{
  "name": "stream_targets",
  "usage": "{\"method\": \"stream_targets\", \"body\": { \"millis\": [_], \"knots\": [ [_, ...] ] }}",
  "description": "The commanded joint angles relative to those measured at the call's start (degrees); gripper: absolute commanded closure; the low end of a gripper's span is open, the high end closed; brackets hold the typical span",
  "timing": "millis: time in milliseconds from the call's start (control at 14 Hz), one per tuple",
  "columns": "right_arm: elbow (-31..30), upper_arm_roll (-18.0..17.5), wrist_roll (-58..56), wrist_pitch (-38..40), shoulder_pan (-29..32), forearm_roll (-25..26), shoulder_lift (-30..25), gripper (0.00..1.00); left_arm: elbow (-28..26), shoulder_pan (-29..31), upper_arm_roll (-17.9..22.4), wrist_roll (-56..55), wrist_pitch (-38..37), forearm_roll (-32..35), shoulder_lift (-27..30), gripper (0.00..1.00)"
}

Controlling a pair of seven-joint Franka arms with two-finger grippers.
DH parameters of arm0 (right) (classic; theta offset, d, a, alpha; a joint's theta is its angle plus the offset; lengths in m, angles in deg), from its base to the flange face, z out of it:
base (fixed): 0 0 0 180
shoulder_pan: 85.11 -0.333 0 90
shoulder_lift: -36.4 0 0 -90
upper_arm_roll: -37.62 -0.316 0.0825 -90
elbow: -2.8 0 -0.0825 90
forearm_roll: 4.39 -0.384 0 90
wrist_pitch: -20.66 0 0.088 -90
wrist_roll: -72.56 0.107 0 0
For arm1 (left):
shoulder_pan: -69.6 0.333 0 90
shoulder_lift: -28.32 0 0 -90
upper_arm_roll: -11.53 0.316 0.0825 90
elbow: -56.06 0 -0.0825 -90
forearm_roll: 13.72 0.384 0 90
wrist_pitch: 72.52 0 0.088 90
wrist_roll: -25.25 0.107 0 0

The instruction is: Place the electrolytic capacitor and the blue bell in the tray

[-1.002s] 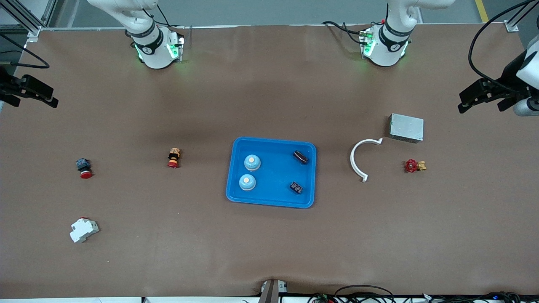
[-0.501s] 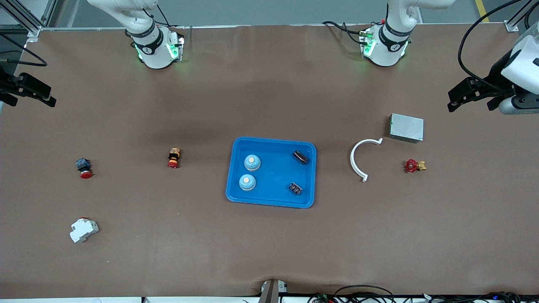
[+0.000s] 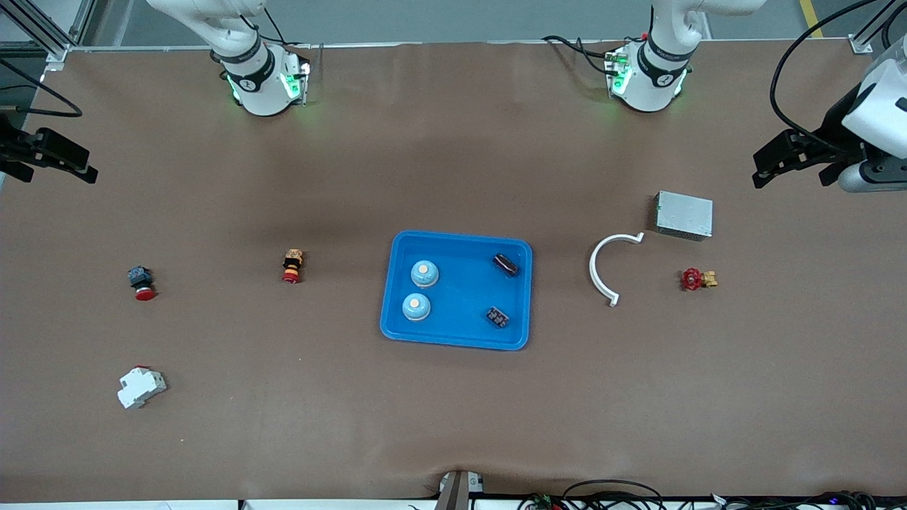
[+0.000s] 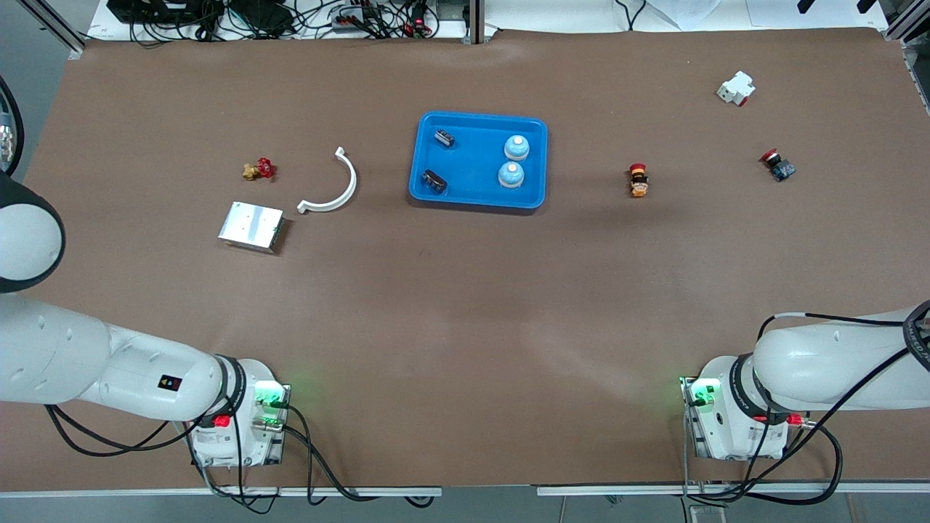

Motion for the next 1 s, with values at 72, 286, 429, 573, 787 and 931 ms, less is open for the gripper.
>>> {"method": "stream_targets", "body": {
  "millis": [72,286,429,573,787,931],
  "knots": [
    [1.17,-0.41,0.01,0.41,0.56,-0.29,0.8,0.0,-0.19,0.57,-1.1,-0.33,-1.03,-0.31,0.92,0.0],
    [1.44,-0.41,0.01,0.5,0.91,-0.02,0.71,0.0,-0.11,5.3,-6.09,-0.42,-1.03,-0.4,0.83,0.0],
    [1.61,-0.41,0.09,0.24,0.91,-0.11,0.8,0.0,-0.02,6.81,-7.95,-0.51,-0.94,-0.4,0.92,0.0],
    [1.61,-0.41,0.01,0.33,0.91,-0.2,0.71,0.0,-0.02,7.78,-8.04,-0.24,-1.03,-0.4,1.01,0.0],
    [1.61,-0.41,0.01,0.24,0.91,-0.2,0.8,0.0,-0.02,7.96,-7.87,-0.51,-1.2,-0.4,1.01,0.0],
    [1.61,-0.41,0.01,0.15,0.91,-0.2,0.8,0.0,-0.11,7.96,-7.78,-0.33,-1.47,-0.4,0.83,0.0]
  ]
}}
